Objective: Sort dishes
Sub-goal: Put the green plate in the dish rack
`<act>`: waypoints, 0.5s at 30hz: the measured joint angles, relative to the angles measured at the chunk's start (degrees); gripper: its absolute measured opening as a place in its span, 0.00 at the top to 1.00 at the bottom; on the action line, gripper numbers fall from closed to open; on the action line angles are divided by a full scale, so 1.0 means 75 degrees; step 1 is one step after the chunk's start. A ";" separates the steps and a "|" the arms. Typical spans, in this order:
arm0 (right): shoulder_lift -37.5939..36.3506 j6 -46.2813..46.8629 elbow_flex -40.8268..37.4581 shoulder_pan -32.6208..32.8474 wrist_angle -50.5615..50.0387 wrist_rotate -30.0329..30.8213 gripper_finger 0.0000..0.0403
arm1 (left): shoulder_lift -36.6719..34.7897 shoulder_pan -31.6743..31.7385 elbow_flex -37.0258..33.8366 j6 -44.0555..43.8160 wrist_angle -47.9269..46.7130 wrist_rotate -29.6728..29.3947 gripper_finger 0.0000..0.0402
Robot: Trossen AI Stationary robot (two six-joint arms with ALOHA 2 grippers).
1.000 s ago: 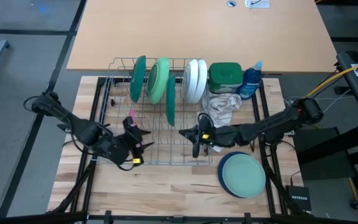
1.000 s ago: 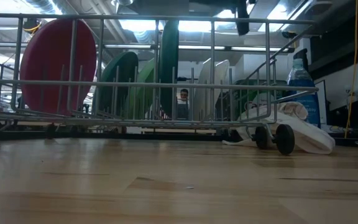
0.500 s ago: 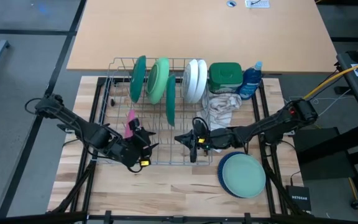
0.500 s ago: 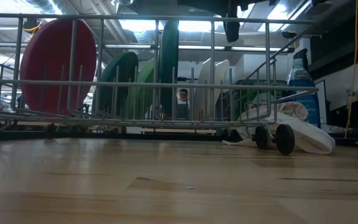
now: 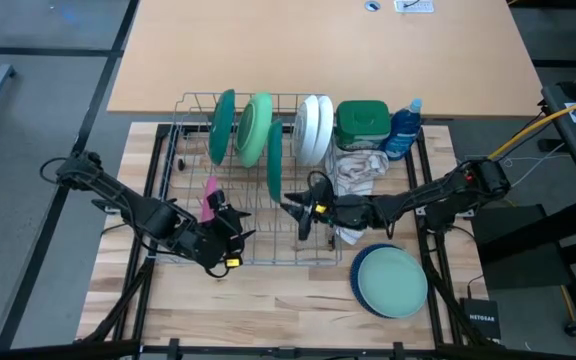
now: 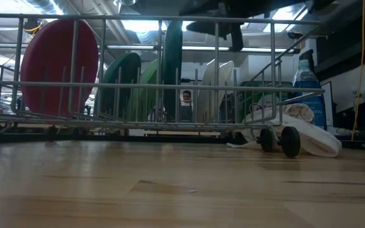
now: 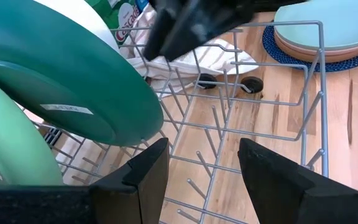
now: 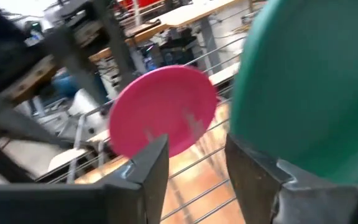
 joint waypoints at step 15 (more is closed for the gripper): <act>0.0007 0.0466 0.0003 -0.0436 0.0003 -0.0360 0.57 | 0.0000 0.0000 -0.0002 0.0060 -0.0001 0.0001 0.54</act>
